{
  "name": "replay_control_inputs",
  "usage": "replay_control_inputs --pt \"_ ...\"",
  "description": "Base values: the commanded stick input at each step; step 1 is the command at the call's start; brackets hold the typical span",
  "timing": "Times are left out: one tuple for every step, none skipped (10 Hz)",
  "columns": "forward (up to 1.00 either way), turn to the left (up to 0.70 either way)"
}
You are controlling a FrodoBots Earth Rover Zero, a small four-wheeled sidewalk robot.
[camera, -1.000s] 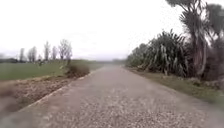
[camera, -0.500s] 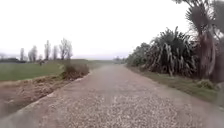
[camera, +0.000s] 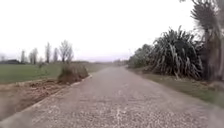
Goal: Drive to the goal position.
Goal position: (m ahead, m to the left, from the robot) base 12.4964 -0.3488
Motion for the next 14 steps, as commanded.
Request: replay_control_inputs --pt "0.85 -0.08" --pt "0.85 -0.18" --pt "0.85 -0.32" --pt "0.85 -0.32" --pt "0.85 -0.32" --pt "0.85 -0.32" --pt "0.85 -0.32" --pt "0.85 -0.1" --pt "0.85 -0.01" --pt "0.85 0.0" --pt "0.85 0.0" --pt "0.85 0.0" --pt "0.85 0.0" --pt "0.85 0.0"
